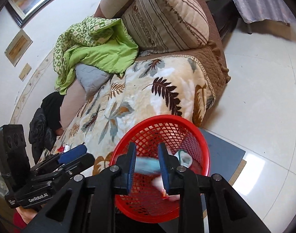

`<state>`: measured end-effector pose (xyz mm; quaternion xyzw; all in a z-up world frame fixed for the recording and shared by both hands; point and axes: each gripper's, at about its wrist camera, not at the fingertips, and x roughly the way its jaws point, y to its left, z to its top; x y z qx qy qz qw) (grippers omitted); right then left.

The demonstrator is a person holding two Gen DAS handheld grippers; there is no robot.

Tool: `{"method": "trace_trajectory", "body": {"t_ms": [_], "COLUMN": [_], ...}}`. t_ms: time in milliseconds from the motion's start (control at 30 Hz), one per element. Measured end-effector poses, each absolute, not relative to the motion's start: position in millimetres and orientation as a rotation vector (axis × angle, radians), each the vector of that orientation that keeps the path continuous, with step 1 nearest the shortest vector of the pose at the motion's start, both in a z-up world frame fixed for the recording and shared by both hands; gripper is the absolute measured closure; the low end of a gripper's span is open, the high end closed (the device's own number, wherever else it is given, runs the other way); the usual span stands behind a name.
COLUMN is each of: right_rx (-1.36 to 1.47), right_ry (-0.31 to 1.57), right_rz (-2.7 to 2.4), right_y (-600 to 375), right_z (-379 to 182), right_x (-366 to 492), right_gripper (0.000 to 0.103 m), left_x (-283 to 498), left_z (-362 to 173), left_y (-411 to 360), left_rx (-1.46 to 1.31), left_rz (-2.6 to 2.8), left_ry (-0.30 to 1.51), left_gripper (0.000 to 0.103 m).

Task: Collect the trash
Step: 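Release the snack packet and medicine box into the red wastebasket with both tools, then move both open tools back over the remaining trash on the bed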

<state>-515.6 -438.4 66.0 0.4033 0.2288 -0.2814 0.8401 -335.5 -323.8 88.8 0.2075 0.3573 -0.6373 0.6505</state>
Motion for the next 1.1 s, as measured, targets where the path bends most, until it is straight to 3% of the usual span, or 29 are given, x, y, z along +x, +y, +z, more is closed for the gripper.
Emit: {"method": "trace_trajectory", "body": {"t_ms": [133,233,533,667,1100], "right_rx": [0.824,0.781,0.635,0.583,0.553], "right_ry": [0.483,0.497,0.573,0.603,0.769], "right_rz": [-0.567,-0.526,-0.342,-0.255,-0.032], "right_y": [-429,-414,-358,-323,-233], "right_z": [75,83,103,108,72], "right_x": [-506,-487,-396,-349,-218], "right_gripper": [0.075,0.066,0.059,0.052,0.052], "left_x": [-320,-303,-242,-204,-98], "left_z": [95,99,111,113,88], "left_y": [-305,-280,-197,-157,-28], "left_rx": [0.41,0.36,0.254,0.184,0.016], "left_rz": [-1.402,-1.34,-1.115,-0.991,-0.612], "left_ry": [0.812,0.806,0.748,0.727,0.728], "left_gripper": [0.042,0.042,0.04,0.039,0.039]}}
